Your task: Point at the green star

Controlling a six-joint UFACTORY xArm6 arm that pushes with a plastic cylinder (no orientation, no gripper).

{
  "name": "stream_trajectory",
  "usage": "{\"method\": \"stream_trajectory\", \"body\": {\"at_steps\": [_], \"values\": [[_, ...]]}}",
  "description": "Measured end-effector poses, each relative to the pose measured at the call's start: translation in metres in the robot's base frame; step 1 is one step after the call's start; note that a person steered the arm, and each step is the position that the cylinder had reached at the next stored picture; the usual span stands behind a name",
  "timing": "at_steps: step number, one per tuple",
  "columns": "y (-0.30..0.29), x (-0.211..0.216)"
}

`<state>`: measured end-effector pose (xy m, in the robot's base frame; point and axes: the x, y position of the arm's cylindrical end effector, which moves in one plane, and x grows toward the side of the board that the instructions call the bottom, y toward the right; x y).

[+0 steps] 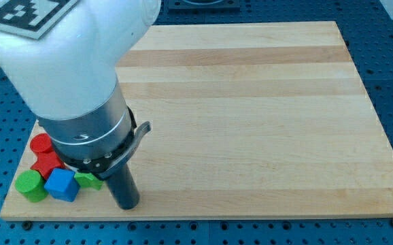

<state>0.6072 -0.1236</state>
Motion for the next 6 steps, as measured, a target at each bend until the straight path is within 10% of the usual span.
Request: {"method": "stream_trajectory", "body": {"at_steps": [6], "values": [[-0.131, 0.010]]}}
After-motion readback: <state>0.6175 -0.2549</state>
